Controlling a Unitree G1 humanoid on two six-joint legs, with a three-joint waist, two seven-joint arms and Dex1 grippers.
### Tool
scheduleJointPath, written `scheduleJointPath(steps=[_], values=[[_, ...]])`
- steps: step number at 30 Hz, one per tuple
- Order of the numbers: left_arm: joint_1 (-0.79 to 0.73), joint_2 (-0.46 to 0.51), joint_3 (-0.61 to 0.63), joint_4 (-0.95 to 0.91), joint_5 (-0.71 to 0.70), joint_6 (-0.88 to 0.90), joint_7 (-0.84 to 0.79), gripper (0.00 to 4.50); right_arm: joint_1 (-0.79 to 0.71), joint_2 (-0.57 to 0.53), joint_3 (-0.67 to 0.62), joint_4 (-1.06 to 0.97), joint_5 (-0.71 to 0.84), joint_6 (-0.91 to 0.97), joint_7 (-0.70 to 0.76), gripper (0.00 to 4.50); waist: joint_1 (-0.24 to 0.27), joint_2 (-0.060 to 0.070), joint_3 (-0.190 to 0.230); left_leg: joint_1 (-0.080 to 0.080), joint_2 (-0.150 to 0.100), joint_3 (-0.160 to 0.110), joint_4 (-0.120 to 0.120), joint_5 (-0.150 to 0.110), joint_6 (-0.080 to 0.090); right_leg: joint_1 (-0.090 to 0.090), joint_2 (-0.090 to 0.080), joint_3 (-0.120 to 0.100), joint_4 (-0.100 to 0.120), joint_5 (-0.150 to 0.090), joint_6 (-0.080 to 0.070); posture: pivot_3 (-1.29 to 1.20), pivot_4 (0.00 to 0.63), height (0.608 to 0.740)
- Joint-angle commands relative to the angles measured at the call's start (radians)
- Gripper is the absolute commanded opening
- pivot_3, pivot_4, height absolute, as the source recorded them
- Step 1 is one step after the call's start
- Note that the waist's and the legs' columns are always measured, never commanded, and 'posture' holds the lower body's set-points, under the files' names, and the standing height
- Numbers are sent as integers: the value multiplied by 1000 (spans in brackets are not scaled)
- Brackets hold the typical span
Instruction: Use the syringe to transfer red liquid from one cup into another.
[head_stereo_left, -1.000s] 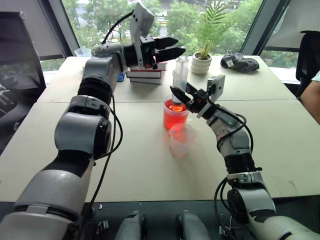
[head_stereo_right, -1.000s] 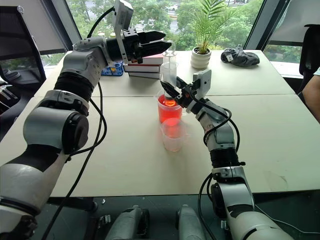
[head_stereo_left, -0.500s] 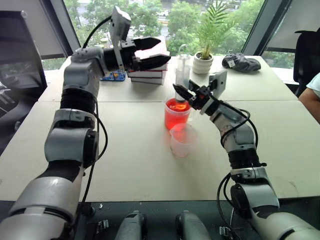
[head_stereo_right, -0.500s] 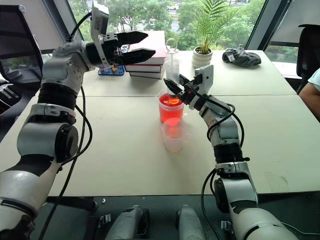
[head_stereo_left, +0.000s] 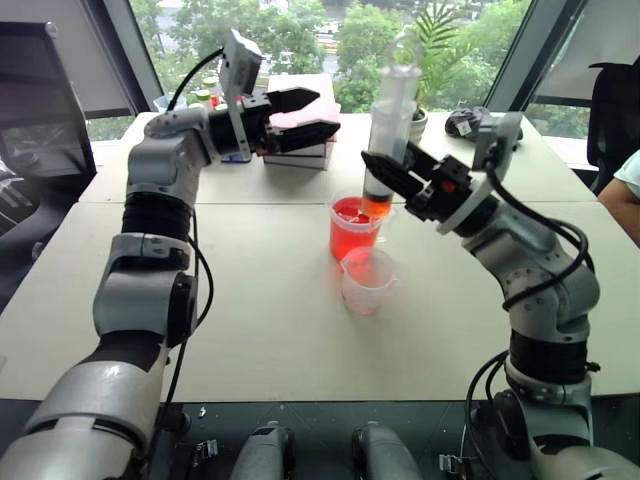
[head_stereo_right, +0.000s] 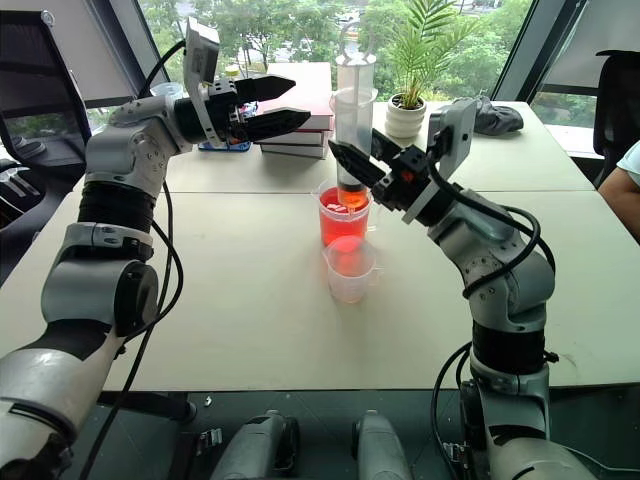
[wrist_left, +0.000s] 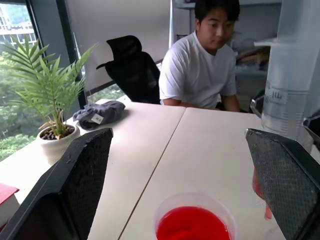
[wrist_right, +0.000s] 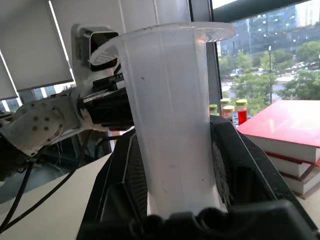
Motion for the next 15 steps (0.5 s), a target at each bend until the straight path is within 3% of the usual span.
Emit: scheduleJointPath(steps=[1, 5, 8, 15], values=[[-10, -7, -3, -55, -27, 14, -10, 4355, 48, -1, -7, -107, 41, 13, -35, 1380, -1, 0, 0, 0, 0, 0, 0, 0, 0, 0, 0, 0, 0, 0, 0, 0, 150, 740], [-4, -15, -24, -94, -42, 50, -42, 4355, 144, 17, 35, -146, 6, -26, -49, 1380, -2, 0, 0, 0, 0, 0, 0, 0, 0, 0, 1, 0, 0, 0, 0, 0, 150, 740], [-2, -13, -33, -191, -113, 182, -106, 4355, 226, 15, 78, -123, -65, -111, -24, 1380, -3, 0, 0, 0, 0, 0, 0, 0, 0, 0, 1, 0, 0, 0, 0, 0, 150, 740], [-16, 4, -28, -257, -192, 284, -157, 4355, 255, 20, 99, -89, -95, -169, -19, 1380, -4, 0, 0, 1, 0, 0, 1, 0, 0, 1, 2, 1, 1, 0, 0, 0, 150, 740]])
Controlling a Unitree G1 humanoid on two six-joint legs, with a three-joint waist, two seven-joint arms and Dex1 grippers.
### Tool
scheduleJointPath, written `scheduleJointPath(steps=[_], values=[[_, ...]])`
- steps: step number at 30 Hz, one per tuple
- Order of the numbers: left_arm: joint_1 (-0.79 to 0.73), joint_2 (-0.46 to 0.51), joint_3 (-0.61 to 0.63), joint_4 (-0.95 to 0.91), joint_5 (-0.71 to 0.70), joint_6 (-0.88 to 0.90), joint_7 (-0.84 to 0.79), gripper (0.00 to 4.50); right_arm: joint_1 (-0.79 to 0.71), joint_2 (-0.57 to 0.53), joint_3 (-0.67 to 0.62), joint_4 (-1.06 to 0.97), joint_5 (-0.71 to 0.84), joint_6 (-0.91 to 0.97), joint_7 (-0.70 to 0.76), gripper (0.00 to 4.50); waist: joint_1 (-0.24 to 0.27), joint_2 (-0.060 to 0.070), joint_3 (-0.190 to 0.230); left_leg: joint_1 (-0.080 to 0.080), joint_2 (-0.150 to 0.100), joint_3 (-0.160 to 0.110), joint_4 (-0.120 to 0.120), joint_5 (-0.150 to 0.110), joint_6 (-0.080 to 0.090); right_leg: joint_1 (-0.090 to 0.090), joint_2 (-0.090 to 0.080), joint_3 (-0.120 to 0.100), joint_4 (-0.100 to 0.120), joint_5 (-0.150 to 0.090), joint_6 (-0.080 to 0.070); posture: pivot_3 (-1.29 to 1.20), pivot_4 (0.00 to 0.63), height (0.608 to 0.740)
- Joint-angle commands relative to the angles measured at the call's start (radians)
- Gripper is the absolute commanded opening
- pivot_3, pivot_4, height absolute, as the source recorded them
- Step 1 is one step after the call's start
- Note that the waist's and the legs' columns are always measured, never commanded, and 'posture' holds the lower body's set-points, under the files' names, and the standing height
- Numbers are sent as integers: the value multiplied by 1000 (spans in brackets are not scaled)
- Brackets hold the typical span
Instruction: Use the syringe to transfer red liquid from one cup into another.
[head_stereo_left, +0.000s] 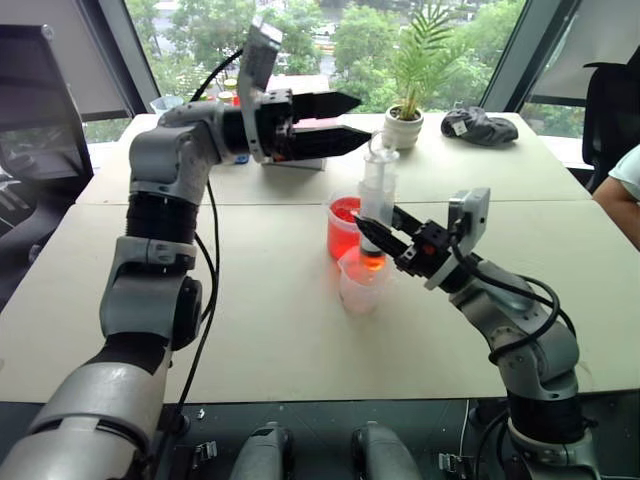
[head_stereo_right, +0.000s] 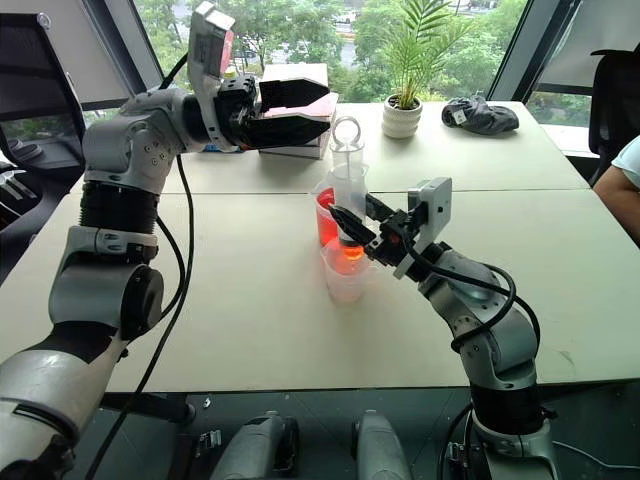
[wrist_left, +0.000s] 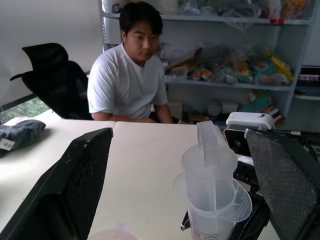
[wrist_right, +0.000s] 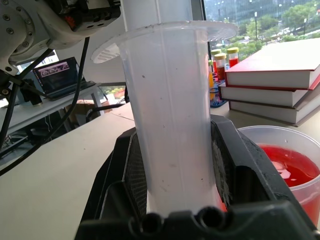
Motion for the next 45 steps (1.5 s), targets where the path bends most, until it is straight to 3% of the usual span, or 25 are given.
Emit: scheduleJointPath(steps=[1, 10, 13, 15, 16, 20, 21, 45], values=[[-28, 19, 10, -48, -42, 24, -26, 4355, -4, 8, -2, -10, -5, -39, 3, 1380, 0, 0, 0, 0, 0, 0, 0, 0, 0, 0, 0, 0, 0, 0, 0, 0, 150, 740], [-20, -33, -21, -39, -19, 21, 34, 4355, -4, 3, 10, -8, -10, -42, 4, 1380, 3, 0, 0, 0, 0, 0, 0, 0, 0, 1, 0, 0, -1, 0, 0, 0, 150, 740], [-13, -45, -30, -37, -22, 34, 41, 3561, -3, 1, 12, -11, -10, -39, 3, 1380, 2, 0, 0, 0, 0, 0, 0, 0, 0, 1, 0, 0, -1, 0, 0, 0, 150, 740], [-7, -45, -36, -45, -30, 42, 37, 2768, -2, 0, 12, -13, -9, -38, 2, 1380, 2, 0, 0, 0, 0, 0, 0, 0, 0, 1, 0, 0, -1, 0, 0, 0, 150, 740], [-6, -46, -37, -48, -34, 49, 38, 2112, -2, 0, 12, -15, -8, -37, 1, 1380, 1, 0, 0, 0, 0, 0, 0, 0, 0, 1, 0, 0, -1, 0, 0, 0, 150, 740], [17, -44, -64, -77, -33, 70, 16, 203, -2, -1, 13, -22, -7, -33, -2, 1380, 1, 0, 0, 0, 0, 0, 0, 0, 0, 1, 0, 0, 0, 0, 0, 0, 150, 740], [20, -44, -67, -81, -32, 71, 15, 83, -2, -1, 13, -23, -7, -32, -3, 1380, 1, 0, 0, 0, 0, 0, 0, 0, 0, 1, 0, 0, 0, 0, 0, 0, 150, 740], [167, -44, -167, -179, 17, 57, 17, 83, -118, -46, -60, -70, 50, 35, -43, 1380, 2, 0, 0, 0, 0, 0, 0, 0, 0, 1, 0, 0, -1, 0, 0, 0, 150, 740]])
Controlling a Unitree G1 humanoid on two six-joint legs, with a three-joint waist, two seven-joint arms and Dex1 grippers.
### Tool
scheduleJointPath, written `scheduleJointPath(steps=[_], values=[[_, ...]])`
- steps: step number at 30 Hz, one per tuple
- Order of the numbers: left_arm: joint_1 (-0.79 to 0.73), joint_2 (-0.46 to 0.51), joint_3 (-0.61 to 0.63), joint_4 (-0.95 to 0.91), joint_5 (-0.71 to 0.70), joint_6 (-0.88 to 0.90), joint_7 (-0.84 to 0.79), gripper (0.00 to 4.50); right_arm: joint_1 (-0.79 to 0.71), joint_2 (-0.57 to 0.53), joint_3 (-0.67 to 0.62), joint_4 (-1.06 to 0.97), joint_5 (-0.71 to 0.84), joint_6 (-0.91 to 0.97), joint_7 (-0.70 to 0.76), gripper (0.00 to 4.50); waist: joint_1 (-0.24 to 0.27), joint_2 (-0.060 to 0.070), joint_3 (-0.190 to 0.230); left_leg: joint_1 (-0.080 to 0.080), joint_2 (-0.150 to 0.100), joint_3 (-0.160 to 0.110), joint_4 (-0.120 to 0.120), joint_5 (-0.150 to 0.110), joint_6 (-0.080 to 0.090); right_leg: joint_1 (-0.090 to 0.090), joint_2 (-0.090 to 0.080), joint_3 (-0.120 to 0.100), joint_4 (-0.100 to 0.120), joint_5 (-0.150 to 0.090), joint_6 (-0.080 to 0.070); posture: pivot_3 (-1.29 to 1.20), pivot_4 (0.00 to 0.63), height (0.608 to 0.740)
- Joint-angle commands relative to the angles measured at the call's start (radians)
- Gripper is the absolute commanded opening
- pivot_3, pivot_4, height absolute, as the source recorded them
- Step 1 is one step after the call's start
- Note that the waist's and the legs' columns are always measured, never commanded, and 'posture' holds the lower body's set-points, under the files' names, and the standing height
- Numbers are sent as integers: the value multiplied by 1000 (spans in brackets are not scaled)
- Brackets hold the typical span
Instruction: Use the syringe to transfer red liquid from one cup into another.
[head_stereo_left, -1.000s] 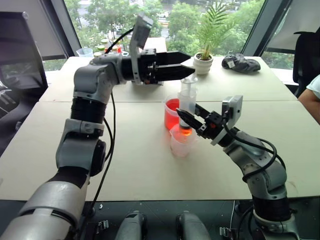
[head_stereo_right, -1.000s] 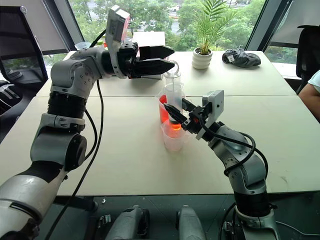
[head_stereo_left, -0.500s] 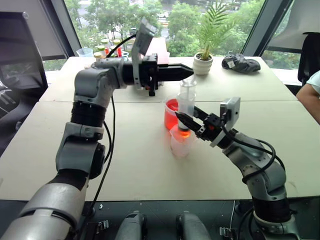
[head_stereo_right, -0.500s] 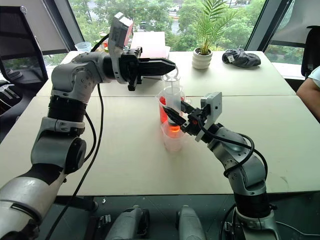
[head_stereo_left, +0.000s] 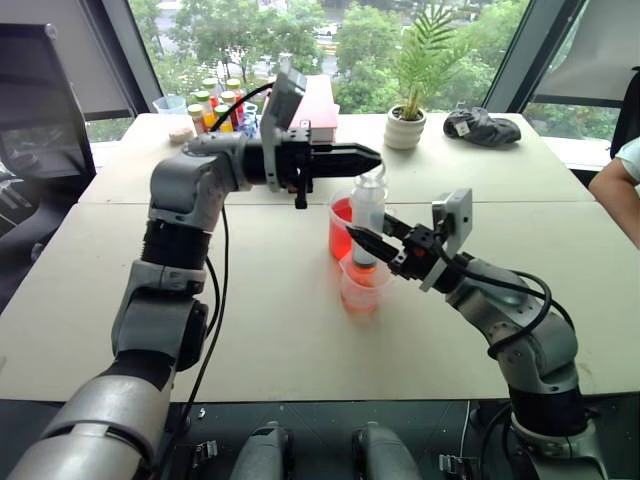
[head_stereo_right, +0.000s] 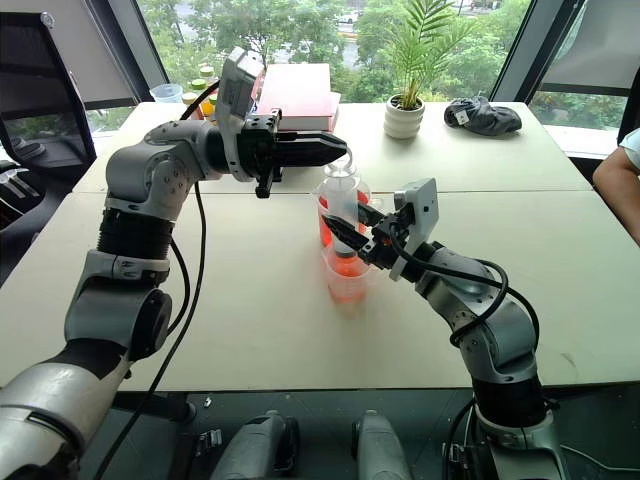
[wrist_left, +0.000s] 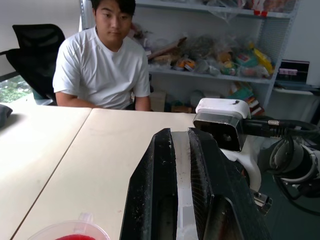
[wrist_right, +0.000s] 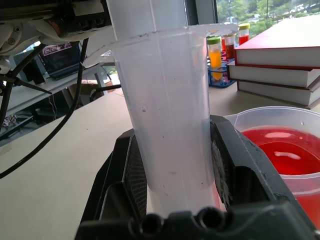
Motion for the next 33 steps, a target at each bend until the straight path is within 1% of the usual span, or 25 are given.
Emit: scheduleJointPath(steps=[1, 8, 13, 16, 19, 21, 25, 26, 33], values=[[44, -7, -90, -26, 29, 13, -23, 83, -83, -4, -101, -92, 45, -39, -35, 1380, 0, 0, 0, 0, 0, 0, 0, 0, 0, 0, 0, 0, 0, 0, 0, 0, 150, 740], [77, -25, -104, -47, 32, 25, -1, 83, -108, -23, -134, -104, 83, -9, -55, 1380, 1, 0, 0, 0, 0, 0, 0, 0, 0, 0, 0, 0, 0, 0, 0, 0, 150, 740], [74, -36, -106, -47, 36, 27, 17, 83, -94, -27, -132, -103, 86, 0, -53, 1380, 0, 0, 0, 0, 0, 0, 0, 0, 0, 0, 0, 0, 0, 0, 0, 0, 150, 740], [52, -33, -84, -35, 25, 36, 25, 83, -76, -19, -115, -102, 87, 4, -50, 1380, 0, 0, 0, 0, 0, 0, 0, 0, 0, 0, 0, 0, 0, 0, 0, 0, 150, 740], [30, -20, -56, -20, 14, 45, 33, 1279, -62, -16, -100, -101, 92, 13, -43, 1380, 2, 0, 0, 0, 0, 0, 0, 0, 0, 0, 0, 0, 0, 0, 0, 0, 150, 740], [20, -8, -37, -14, 7, 42, 36, 2229, -52, -14, -91, -98, 91, 19, -38, 1380, 1, 0, 0, 0, 0, 0, 0, 0, 0, 0, 0, 0, 0, 0, 0, 0, 150, 740], [-6, 13, 23, -2, -24, 42, 61, 4371, -37, -16, -79, -89, 88, 24, -27, 1380, 0, 0, 0, 0, 0, 0, 0, 0, 0, 0, 0, 0, 0, 0, 0, 0, 150, 740], [-10, 23, 35, -3, -31, 43, 63, 4469, -33, -17, -76, -88, 87, 24, -24, 1380, 0, 0, 0, 0, 0, 0, 0, 0, 0, 0, 0, 0, 0, 0, 0, 0, 150, 740], [64, 121, 54, -86, -52, 77, 63, 4469, -30, -19, -86, -72, 88, 37, -39, 1380, -1, 0, 0, 0, 0, 0, 0, 0, 0, 0, 0, 0, 0, 0, 0, 0, 150, 740]])
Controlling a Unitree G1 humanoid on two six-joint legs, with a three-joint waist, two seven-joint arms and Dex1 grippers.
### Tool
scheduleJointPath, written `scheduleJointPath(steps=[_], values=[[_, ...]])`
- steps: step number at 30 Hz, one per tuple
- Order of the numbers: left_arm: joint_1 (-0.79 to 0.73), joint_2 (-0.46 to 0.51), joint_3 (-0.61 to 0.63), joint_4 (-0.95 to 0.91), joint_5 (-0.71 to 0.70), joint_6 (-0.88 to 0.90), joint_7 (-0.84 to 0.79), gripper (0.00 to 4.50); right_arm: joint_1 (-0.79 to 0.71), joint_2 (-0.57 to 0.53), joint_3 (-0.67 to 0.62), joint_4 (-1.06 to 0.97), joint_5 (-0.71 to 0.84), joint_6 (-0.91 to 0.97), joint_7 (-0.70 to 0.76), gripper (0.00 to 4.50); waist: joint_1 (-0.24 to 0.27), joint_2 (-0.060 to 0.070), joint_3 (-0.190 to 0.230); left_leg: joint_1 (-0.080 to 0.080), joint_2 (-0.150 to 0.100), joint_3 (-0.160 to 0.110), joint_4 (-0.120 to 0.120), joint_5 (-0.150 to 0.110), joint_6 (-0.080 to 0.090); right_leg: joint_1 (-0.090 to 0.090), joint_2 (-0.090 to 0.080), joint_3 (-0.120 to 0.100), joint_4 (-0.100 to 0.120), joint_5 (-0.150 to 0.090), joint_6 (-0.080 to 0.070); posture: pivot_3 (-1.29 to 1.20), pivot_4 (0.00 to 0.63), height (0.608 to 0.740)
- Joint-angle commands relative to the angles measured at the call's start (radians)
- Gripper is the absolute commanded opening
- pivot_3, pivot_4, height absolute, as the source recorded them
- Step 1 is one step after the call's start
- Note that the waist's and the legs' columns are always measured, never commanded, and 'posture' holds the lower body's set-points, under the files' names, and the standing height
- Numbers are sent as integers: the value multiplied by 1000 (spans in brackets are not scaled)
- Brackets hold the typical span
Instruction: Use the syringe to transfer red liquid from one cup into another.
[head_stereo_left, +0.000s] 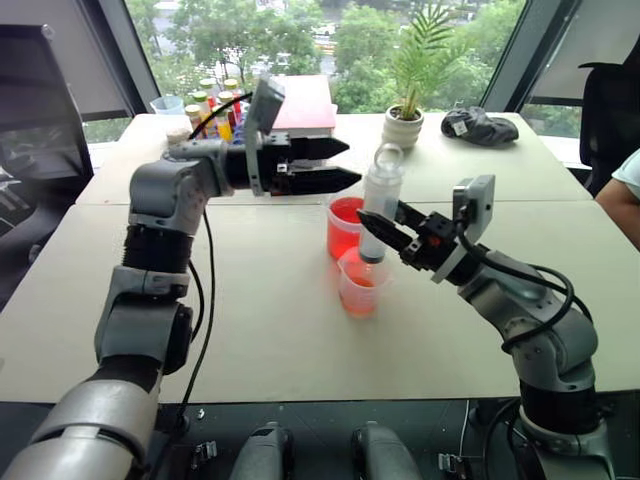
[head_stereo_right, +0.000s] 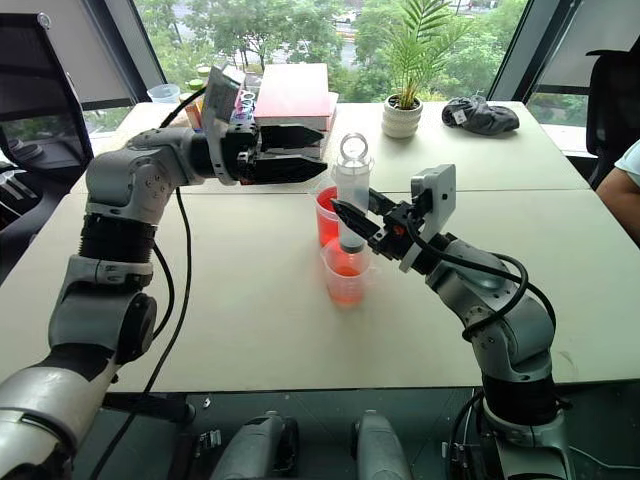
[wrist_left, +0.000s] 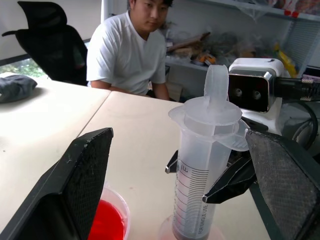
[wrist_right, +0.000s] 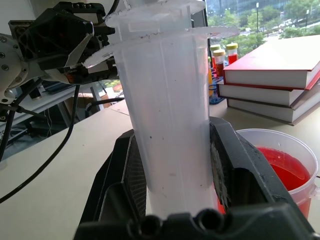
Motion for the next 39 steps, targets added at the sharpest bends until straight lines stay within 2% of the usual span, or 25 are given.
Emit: scheduleJointPath(steps=[1, 3, 6, 11, 13, 15, 19, 22, 31, 33, 34, 37, 38, 39], values=[[31, 33, 20, -68, -26, 20, 8, 4469, -19, 2, -27, -28, 18, -2, -19, 1380, 1, 0, 0, 0, 0, 0, 0, 0, 0, 0, 0, 0, 0, 0, 0, 0, 150, 740], [53, 46, 19, -92, -31, 29, 11, 4469, -38, 10, -46, -24, 41, 23, -50, 1380, 3, 0, 0, 0, 0, 0, 0, 0, 0, 0, 0, 0, 0, 0, 0, 0, 150, 740], [115, 71, 19, -144, -35, 50, 28, 4469, -177, -14, -144, 2, 162, 158, -160, 1380, 0, 0, 0, 0, 0, 0, 0, 0, 0, 0, -1, 0, 0, 0, 0, 0, 150, 740], [181, 82, 21, -207, -49, 69, 61, 4469, -480, -153, -295, 194, 371, 564, -374, 1380, 4, 0, 0, 0, 0, -1, 0, 0, 0, 0, -2, 0, 1, 0, -1, 0, 150, 740], [202, 80, 23, -229, -57, 70, 75, 4469, -575, -207, -316, 302, 389, 731, -418, 1380, 5, 0, 0, 0, 0, -1, -2, 0, 0, 0, -5, 0, 0, -1, -2, 0, 150, 740], [218, 76, 26, -248, -66, 73, 91, 4469, -638, -246, -300, 403, 337, 859, -443, 1380, 3, 0, 0, 0, 0, 0, -2, 0, 0, 0, -6, 0, -1, -1, -2, 0, 150, 740], [247, 74, 30, -280, -75, 72, 118, 4469, -662, -298, -220, 613, 224, 943, -433, 1380, 1, 0, 0, 0, 0, 1, -3, 0, 0, 0, -8, 0, -2, -1, -3, 0, 150, 740], [268, 82, 31, -305, -87, 83, 137, 4469, -652, -296, -167, 754, 148, 955, -385, 1380, 0, 0, 0, 0, -1, 2, -3, 0, 0, 0, -8, 0, -2, -1, -3, 0, 150, 740], [319, 113, 42, -372, -114, 108, 185, 4469, -634, -298, 63, 1057, -68, 785, -168, 1380, -3, 0, 0, 0, 0, 4, -3, 0, 0, -1, -3, 1, -2, -1, -2, 0, 150, 740], [334, 117, 45, -391, -124, 118, 200, 4500, -639, -293, 103, 1113, -108, 747, -114, 2376, -2, 0, 0, 0, 0, 4, -3, 0, 0, -1, -3, 1, -2, -1, -2, 0, 150, 740], [340, 119, 46, -400, -129, 121, 205, 4500, -642, -290, 115, 1136, -126, 734, -92, 2723, -2, 0, 0, 0, 0, 4, -3, 0, 0, -1, -3, 1, -2, -1, -2, 0, 150, 740], [353, 124, 46, -422, -150, 137, 214, 4500, -654, -290, 136, 1164, -157, 724, -32, 4275, -3, 0, 0, 0, 0, 4, -3, 0, 0, -1, -2, 1, -2, -1, -2, 0, 150, 740], [356, 125, 46, -427, -154, 139, 217, 4500, -659, -290, 136, 1168, -165, 726, -19, 4470, -3, 0, 0, 0, 0, 4, -3, 0, 0, -1, -2, 1, -2, -1, -2, 0, 150, 740], [359, 127, 45, -432, -158, 141, 220, 4500, -663, -299, 131, 1155, -169, 735, -8, 4470, -3, 0, 0, 0, 0, 4, -3, 0, 0, -1, -2, 1, -2, -1, -2, 0, 150, 740]])
